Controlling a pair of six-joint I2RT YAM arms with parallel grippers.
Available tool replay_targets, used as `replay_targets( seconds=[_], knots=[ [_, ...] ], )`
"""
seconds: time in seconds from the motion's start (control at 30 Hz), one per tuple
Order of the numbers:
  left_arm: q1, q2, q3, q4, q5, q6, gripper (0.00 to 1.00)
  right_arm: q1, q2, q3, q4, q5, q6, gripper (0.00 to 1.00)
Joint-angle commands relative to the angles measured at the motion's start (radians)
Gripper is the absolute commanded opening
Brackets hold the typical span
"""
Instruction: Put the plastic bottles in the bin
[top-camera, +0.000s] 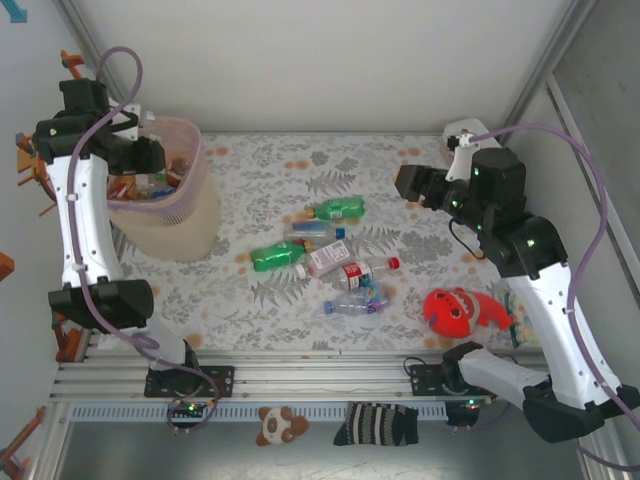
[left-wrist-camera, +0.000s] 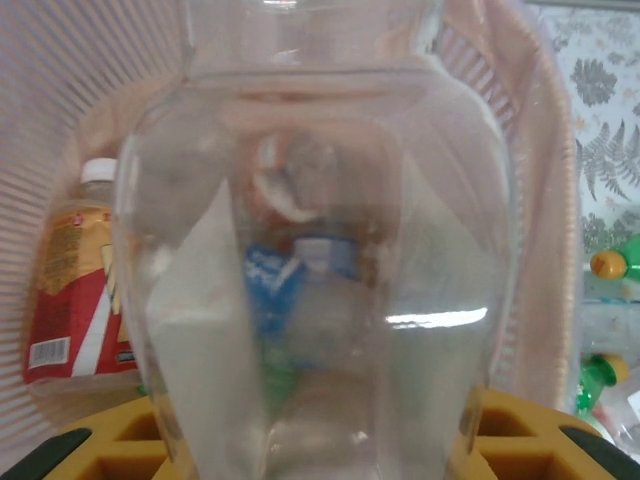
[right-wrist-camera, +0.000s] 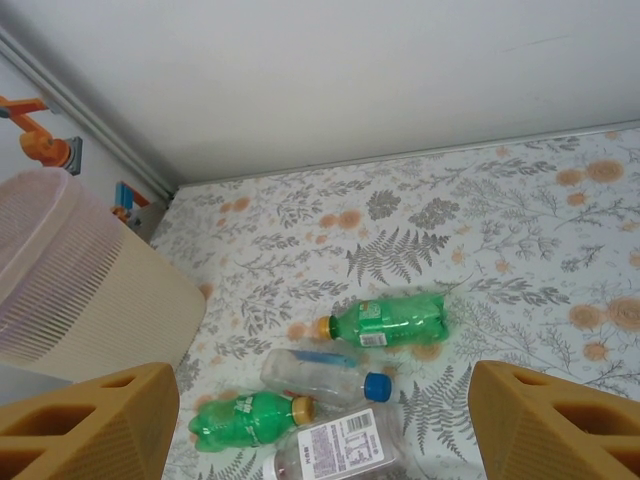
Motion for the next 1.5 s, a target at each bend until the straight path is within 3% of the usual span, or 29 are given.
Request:
replay_targets(
  seconds=[0.0, 0.27, 0.83, 1.13, 1.47],
  knots=[
    [0.009, 0.077, 0.052, -0.118, 0.099, 0.086, 0.40, 0.000, 0.008, 0.038, -0.004, 0.010, -0.016, 0.75],
    [0.013, 0.191, 0.024, -0.136, 0.279, 0.116, 0.41, -0.001, 0.034, 0.073, -0.010, 0.010, -0.034, 0.75],
    [0.013, 0.451, 0.074, -0.167, 0.343, 0.116, 0.50, 0.000, 0.046, 0.067, -0.011, 0.029, -0.049, 0.75],
    [0.013, 0.391, 0.087, -0.155, 0.322, 0.097, 0.75, -0.001, 0.042, 0.072, -0.012, 0.025, -0.048, 0.75],
    [0.013, 0.267, 0.115, -0.155, 0.307, 0.071, 0.83, 0.001, 0.028, 0.075, -0.012, 0.018, -0.046, 0.75]
  ],
)
